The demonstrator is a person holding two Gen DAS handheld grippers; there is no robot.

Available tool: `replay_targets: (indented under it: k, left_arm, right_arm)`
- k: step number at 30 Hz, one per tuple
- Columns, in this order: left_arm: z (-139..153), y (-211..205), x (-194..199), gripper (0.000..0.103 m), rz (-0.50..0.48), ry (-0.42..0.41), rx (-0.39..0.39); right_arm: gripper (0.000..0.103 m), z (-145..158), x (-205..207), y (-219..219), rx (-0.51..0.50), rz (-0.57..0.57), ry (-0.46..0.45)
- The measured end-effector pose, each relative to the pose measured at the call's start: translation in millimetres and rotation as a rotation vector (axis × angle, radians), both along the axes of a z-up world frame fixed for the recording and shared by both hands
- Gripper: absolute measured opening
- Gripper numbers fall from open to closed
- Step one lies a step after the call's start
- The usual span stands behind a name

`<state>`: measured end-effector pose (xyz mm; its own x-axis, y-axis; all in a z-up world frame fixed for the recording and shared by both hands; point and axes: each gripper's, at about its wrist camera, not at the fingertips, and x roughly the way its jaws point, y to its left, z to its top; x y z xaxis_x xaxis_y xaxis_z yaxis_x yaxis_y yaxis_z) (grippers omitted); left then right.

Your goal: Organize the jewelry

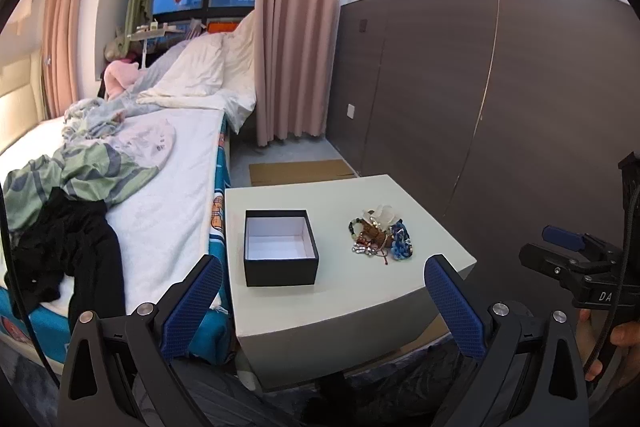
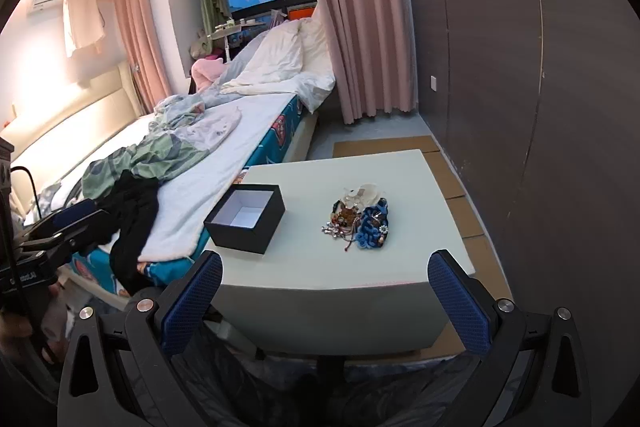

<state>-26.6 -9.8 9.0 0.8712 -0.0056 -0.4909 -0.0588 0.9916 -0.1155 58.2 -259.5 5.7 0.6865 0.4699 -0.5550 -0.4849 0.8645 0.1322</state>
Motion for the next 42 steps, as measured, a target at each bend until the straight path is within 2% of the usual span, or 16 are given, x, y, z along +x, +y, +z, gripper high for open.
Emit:
replay_targets:
  k: [12, 42]
  left_arm:
    - [3, -2, -3, 0.101, -0.002, -0.013, 0.000]
    - [5, 0, -7, 0.101, 0.000, -0.020, 0.007]
  right_arm:
    - [0.103, 2, -2, 1, -0.022, -0.015, -0.030]
    - [0.103, 3, -10, 4, -0.017, -0.033, -0.025]
